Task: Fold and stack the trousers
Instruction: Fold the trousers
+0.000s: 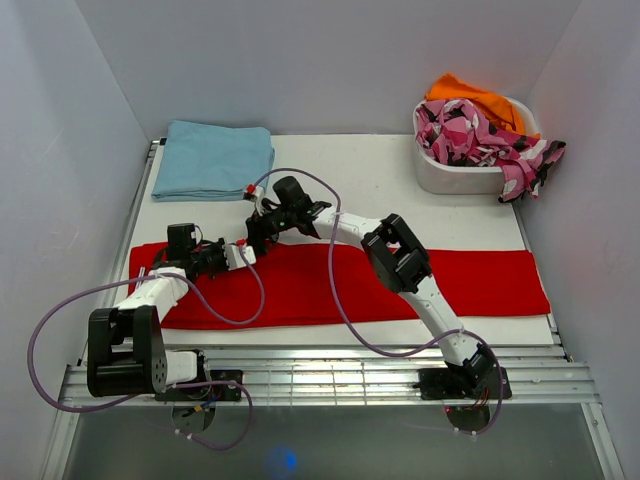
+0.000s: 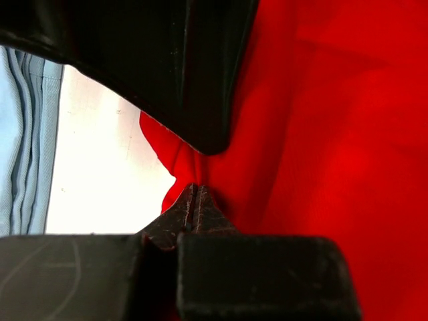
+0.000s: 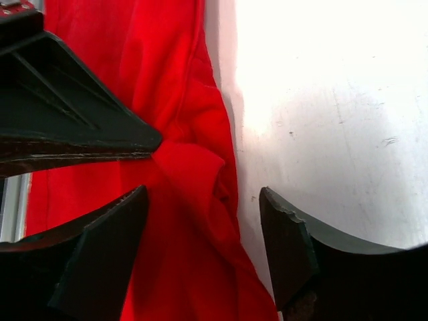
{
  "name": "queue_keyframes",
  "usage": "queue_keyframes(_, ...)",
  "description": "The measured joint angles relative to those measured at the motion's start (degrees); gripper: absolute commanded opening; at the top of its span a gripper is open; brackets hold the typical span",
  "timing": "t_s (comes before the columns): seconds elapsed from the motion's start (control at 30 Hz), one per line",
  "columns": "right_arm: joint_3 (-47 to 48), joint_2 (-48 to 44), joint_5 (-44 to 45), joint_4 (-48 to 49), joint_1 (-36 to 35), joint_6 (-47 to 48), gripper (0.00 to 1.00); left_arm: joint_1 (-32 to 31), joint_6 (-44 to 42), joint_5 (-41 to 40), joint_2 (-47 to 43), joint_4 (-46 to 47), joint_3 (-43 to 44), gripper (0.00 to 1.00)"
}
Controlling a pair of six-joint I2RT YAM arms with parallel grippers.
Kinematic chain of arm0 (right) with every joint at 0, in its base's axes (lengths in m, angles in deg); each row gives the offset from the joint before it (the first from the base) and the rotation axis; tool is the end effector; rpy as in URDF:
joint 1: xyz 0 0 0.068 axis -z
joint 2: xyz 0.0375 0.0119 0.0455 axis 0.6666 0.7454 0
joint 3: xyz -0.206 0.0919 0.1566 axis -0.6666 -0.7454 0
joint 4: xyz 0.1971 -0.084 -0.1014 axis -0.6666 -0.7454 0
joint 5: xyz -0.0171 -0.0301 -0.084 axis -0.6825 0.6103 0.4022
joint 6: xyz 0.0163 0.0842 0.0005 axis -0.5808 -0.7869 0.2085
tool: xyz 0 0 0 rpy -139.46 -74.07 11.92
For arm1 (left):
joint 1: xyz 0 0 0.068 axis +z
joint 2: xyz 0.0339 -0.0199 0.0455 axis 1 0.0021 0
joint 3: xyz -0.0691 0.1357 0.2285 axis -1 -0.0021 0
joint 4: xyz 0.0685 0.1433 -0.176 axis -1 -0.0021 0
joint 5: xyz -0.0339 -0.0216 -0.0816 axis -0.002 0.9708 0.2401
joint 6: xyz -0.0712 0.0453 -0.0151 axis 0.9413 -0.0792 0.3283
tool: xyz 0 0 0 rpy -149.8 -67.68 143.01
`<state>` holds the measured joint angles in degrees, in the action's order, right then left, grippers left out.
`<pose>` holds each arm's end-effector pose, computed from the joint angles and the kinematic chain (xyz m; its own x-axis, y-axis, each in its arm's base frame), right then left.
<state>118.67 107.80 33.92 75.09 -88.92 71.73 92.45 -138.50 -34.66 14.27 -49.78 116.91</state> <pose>0.3486 0.4510 0.1486 -0.3902 -0.3356 -0.8574 -0.9189 0.0835 0.3855 0.2347 -0.0336 0.1619 0.1152 0.7913 -0.6005 0.8356 0.2497 0.4893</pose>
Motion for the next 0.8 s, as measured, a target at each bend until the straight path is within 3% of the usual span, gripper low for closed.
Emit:
queue_keyframes(0.3, -9.0, -4.7, -6.0, 7.1, 2.3, -4.2, 0.75, -0.1, -1.9, 0.1, 0.0, 0.0, 0.0, 0.00)
queue_keyframes(0.57, -2.9, -4.8, -7.0, 10.5, 6.0, -6.1, 0.81, -0.1, -3.8, 0.3, 0.0, 0.3, -0.2, 0.00)
queue_keyframes(0.8, -2.9, -1.2, -9.3, 14.9, 4.5, -10.9, 0.76, -0.1, -4.8, 0.4, 0.0, 0.3, -0.2, 0.00)
